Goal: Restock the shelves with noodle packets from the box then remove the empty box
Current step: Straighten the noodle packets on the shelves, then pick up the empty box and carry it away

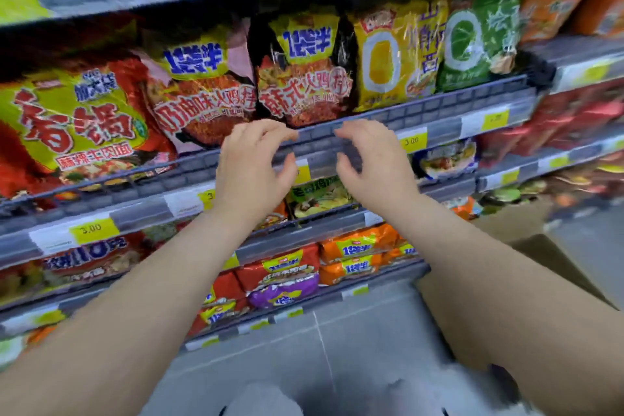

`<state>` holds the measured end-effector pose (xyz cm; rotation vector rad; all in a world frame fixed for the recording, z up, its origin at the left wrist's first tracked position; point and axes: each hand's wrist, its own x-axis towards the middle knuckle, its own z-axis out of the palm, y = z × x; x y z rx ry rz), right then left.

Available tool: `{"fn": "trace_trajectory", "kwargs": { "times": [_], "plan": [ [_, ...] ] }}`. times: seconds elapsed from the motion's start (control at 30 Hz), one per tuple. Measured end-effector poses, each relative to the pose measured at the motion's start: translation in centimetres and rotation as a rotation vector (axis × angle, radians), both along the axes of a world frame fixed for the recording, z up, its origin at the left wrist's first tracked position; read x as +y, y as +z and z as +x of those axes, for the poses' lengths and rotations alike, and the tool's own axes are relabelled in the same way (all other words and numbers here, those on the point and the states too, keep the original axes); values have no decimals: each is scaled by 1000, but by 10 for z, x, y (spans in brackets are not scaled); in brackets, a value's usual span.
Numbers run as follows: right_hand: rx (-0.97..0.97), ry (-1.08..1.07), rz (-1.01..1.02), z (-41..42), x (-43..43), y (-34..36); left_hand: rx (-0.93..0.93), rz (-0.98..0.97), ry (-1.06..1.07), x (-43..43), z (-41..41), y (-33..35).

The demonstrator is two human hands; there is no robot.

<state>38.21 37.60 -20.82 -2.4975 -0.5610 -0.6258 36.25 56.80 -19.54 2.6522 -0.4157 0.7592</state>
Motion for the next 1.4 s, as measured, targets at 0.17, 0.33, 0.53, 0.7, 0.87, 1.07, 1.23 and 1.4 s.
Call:
{"fn": "trace_trajectory", "kwargs": {
  "times": [0.17, 0.33, 0.53, 0.7, 0.87, 1.07, 1.23, 1.4],
  "plan": [
    [292, -117, 10, -41, -36, 60, 335, 42, -135, -35, -24, 60],
    [485, -259, 112, -90, -101, 118, 513, 35, -226, -107, -42, 119],
    [666, -446, 240, -143, -208, 122, 580, 78, -374, -204, -48, 126],
    [778, -677, 283, -177, -292, 109, 706, 40, -396, -291, -47, 101],
    [896, -897, 406, -184, -350, 79, 816, 163, -532, -361, -21, 60],
    [966, -1151, 659, -157, -395, 17, 929, 374, -679, -446, 39, 0],
    [1051, -1355, 880, -137, -421, -54, 1000, 582, -717, -502, 90, -73],
    [1193, -1433, 1011, -127, -439, -160, 1017, 678, -667, -530, 106, -182]
  ]
}}
